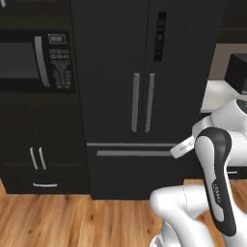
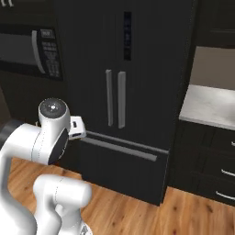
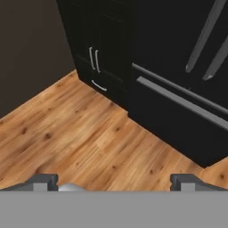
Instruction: Place one of the steaks on the plate and the other in the bowl. Then place the bowl in the fridge.
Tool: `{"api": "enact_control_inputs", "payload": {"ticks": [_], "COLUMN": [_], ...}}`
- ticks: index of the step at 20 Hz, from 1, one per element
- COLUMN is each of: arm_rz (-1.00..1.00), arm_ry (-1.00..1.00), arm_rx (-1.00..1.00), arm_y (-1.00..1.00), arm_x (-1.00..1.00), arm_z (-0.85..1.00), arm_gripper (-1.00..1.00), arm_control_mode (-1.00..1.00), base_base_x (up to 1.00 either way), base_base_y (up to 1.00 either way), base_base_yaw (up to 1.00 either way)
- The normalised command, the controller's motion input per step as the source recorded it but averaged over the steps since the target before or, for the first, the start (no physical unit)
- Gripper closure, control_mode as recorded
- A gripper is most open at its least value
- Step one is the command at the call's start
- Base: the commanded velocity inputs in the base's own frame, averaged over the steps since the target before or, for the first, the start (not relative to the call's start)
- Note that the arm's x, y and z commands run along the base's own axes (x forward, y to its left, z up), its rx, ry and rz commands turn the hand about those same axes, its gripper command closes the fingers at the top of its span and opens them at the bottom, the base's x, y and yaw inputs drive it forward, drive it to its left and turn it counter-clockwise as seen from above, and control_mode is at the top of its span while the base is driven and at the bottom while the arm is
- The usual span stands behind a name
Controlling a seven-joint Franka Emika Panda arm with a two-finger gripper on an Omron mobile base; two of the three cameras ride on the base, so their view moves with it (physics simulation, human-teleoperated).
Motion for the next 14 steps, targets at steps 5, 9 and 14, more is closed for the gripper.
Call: {"api": "enact_control_inputs", "payload": {"ticks": [5, 9, 14], "arm_rz": [0.0, 0.0, 0.0], "arm_ry": [0.0, 0.0, 0.0], "arm_rx": [0.0, 0.0, 0.0], "arm_y": [0.0, 0.0, 0.0], "arm_x": [0.0, 0.0, 0.0], "arm_z": [0.0, 0.0, 0.0], "arm_gripper": [-1.0, -1.0, -1.0], "arm_control_mode": [1.0, 1.0, 1.0], "base_base_x": [0.0, 0.0, 0.0], "base_base_y": [0.33, 0.45, 0.63], "base_base_yaw": [-0.38, -0.35, -0.25]}}
